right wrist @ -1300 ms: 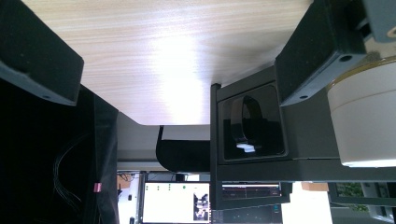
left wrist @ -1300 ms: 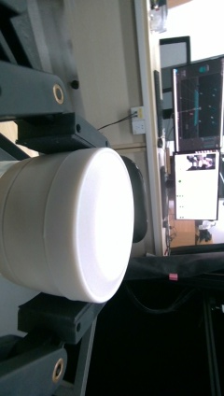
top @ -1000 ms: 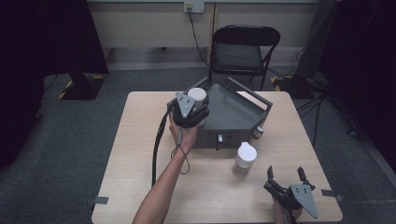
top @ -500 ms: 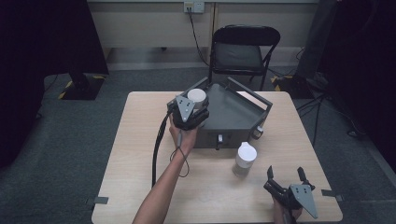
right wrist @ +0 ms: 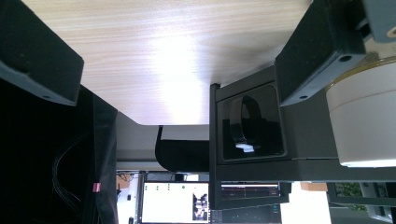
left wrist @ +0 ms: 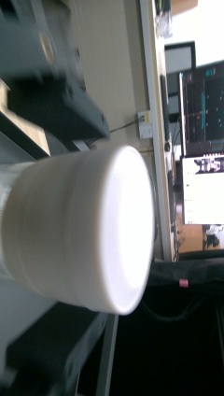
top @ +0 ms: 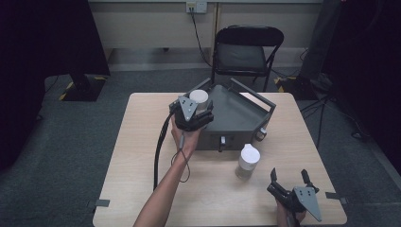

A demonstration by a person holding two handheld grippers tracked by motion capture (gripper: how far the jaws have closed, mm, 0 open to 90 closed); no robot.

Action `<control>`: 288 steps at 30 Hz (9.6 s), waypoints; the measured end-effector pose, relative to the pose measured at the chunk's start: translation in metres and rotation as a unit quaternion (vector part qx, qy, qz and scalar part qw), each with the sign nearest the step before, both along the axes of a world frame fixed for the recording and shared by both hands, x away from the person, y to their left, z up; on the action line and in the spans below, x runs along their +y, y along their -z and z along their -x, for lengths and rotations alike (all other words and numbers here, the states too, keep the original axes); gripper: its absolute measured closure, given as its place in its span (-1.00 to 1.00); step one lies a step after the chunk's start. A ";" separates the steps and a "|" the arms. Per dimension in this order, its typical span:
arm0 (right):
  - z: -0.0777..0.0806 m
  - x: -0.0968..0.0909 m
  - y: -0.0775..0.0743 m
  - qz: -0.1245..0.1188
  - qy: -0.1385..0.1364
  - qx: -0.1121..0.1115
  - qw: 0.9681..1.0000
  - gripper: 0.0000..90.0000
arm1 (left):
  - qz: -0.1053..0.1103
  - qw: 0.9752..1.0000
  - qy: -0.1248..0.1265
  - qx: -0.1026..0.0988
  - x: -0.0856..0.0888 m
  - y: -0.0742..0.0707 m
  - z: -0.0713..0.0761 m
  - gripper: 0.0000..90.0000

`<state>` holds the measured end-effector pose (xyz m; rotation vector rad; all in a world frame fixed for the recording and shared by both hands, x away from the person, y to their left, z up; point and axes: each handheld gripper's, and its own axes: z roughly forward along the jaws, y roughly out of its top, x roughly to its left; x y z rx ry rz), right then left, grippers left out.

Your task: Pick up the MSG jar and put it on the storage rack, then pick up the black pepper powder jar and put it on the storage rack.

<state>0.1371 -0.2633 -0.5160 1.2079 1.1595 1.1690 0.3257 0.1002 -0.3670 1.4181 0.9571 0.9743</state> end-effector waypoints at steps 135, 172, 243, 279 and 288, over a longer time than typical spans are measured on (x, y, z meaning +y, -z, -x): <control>0.000 0.003 0.000 0.000 0.007 0.000 1.000 -1.00 | 0.032 0.994 -0.100 -0.024 0.071 0.150 0.169 -0.99; 0.000 0.003 0.000 0.000 0.008 0.000 1.000 -1.00 | 0.031 0.994 -0.104 -0.024 0.070 0.150 0.170 -1.00; -0.044 0.039 -0.033 -0.008 -0.150 0.045 0.988 -0.57 | 0.031 0.994 -0.104 -0.024 0.070 0.150 0.170 -1.00; -0.044 0.033 -0.045 0.008 -0.173 0.060 0.983 -0.33 | 0.031 0.993 -0.107 -0.024 0.069 0.149 0.170 -1.00; -0.045 0.028 -0.053 0.011 -0.181 0.061 0.982 -0.33 | 0.031 0.993 -0.107 -0.024 0.069 0.150 0.170 -1.00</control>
